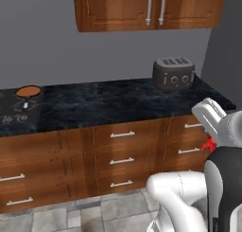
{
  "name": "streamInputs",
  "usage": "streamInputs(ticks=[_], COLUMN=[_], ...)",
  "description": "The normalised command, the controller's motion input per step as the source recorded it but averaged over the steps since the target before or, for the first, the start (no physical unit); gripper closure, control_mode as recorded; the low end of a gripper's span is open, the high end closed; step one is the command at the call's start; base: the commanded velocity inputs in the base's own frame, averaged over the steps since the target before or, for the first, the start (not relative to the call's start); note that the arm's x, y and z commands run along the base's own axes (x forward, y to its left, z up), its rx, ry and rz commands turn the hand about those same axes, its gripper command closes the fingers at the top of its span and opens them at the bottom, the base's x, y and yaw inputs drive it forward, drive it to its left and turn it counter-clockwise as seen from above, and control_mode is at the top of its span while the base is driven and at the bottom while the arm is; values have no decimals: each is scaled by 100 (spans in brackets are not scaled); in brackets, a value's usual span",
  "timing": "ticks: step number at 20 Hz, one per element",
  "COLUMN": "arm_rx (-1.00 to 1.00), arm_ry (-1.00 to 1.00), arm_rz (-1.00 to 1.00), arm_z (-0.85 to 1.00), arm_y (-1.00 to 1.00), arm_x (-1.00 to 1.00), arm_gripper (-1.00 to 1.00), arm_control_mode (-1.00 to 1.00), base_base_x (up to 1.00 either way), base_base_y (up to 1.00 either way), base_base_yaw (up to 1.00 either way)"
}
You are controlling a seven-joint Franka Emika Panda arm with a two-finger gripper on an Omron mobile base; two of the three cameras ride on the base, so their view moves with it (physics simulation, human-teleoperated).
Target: Retrieve the fish from the fridge and place it on the saucepan with marinade on the stove.
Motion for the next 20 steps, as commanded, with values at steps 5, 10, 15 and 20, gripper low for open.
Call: streamInputs(ticks=[5, 10, 15, 20], arm_rx=[0, 0, 0, 0], arm_ry=[0, 0, 0, 0], arm_rz=[0, 0, 0, 0], arm_z=[0, 0, 0, 0], arm_y=[0, 0, 0, 0], arm_x=[0, 0, 0, 0], arm_gripper=[100, 100, 100, 100], arm_control_mode=[100, 100, 100, 100], base_base_x=[27, 26, 31, 50], base_base_y=[98, 93, 70, 41], base_base_yaw=[15, 13, 10, 6])
